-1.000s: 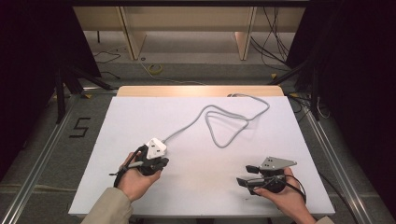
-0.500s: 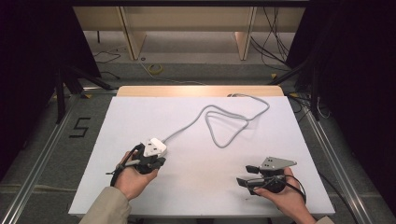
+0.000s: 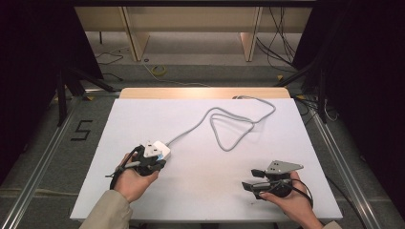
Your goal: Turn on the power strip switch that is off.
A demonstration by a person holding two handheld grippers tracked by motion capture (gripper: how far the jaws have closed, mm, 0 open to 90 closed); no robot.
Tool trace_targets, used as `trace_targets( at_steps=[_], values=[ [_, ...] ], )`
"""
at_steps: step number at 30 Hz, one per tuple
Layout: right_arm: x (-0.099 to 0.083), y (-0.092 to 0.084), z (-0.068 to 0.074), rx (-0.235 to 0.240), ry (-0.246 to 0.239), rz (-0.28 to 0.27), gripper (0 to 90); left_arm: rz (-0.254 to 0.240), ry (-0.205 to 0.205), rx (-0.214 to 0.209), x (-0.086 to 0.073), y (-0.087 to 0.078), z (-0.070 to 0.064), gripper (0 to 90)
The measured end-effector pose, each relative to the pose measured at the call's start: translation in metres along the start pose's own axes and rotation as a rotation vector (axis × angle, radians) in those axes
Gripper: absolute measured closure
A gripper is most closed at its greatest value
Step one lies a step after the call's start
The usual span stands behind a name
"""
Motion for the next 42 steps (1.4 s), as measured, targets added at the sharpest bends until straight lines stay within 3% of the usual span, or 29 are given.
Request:
trace_targets(
  at_steps=[42],
  values=[
    [0.0, 0.0, 0.001, 0.003, 0.002, 0.0, 36.4, 0.068, -0.07, 0.077, -0.006, -0.014, 0.031, 89.7]
  ],
)
Point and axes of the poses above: each handheld gripper's, and its own axes: y roughly forward along the jaws, x roughly out of its top, z roughly to its left, the point moved 8 cm from there along y, roughly forward along the jaws, and after that the axes turned 8 degrees about -y, right-handed, at the moved point
